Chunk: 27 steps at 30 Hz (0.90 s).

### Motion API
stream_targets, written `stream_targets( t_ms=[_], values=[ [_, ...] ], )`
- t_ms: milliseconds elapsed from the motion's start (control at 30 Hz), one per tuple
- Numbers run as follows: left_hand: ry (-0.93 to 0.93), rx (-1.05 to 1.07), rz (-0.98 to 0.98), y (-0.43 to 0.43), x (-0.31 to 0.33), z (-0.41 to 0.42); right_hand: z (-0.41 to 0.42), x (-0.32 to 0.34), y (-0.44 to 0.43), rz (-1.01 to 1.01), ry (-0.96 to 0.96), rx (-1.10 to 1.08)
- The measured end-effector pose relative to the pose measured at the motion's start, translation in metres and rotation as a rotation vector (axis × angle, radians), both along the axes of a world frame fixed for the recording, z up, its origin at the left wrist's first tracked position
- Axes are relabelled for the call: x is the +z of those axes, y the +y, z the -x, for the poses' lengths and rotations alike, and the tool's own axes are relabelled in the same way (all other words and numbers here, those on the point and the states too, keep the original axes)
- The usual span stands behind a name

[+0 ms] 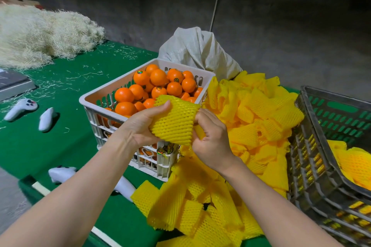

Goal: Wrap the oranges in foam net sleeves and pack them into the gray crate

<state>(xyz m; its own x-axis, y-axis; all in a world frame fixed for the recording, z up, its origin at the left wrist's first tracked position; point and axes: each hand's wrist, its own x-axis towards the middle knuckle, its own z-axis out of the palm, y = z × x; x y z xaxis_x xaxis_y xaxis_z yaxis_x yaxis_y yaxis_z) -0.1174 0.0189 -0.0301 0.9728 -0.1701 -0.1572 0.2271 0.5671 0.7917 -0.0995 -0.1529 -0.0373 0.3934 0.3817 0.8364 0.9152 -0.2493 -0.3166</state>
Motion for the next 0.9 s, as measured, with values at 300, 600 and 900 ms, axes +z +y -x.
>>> stream_targets(
  t_ms=[300, 600, 900],
  values=[
    [-0.023, 0.17, -0.205, -0.016, 0.008, -0.007, -0.006, -0.003, -0.008, 0.152, 0.113, 0.079],
    [-0.06, 0.354, -0.127, -0.009, 0.007, -0.017, -0.014, -0.005, -0.007, -0.094, 0.517, 0.16],
    [-0.035, 0.446, 0.032, 0.02, 0.005, -0.012, -0.009, -0.069, 0.008, 0.063, 1.057, 0.008]
  ],
)
